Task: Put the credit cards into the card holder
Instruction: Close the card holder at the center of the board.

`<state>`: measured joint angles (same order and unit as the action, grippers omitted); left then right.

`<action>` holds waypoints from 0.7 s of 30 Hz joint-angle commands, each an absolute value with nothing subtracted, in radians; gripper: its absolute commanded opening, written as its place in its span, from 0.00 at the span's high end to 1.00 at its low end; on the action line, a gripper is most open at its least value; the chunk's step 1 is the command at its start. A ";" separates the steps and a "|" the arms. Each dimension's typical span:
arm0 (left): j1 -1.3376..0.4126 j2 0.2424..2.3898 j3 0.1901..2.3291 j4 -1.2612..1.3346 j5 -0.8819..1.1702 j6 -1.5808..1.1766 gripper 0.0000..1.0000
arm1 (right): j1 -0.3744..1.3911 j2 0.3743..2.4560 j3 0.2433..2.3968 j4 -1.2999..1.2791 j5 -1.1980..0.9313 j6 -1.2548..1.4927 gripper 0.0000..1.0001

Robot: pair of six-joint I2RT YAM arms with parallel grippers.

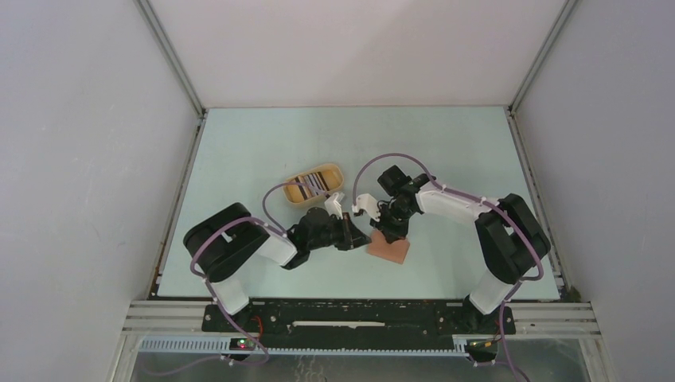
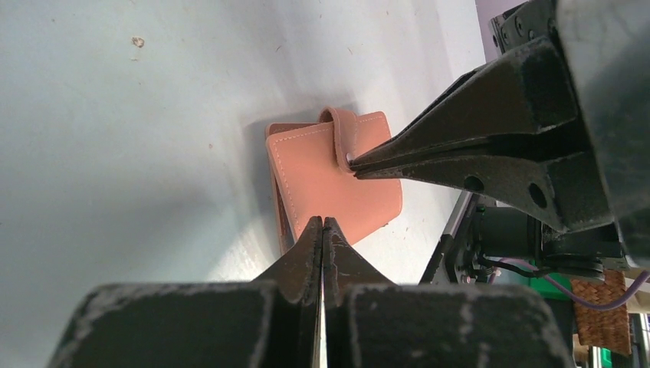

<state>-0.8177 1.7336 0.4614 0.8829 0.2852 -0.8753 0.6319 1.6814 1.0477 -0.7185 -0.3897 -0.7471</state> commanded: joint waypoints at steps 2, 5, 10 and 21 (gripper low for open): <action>-0.812 1.678 0.430 0.924 0.260 -0.878 1.00 | 0.652 1.774 1.033 -0.711 -0.330 -0.730 1.00; -0.813 1.665 0.421 0.924 0.258 -0.876 1.00 | 0.653 1.790 1.039 -0.712 -0.320 -0.718 1.00; -0.813 1.640 0.403 0.925 0.252 -0.872 1.00 | 0.652 1.816 1.051 -0.720 -0.304 -0.706 1.00; -0.813 1.593 0.371 0.925 0.241 -0.859 1.00 | 0.632 1.815 1.088 -0.761 -0.369 -0.683 0.94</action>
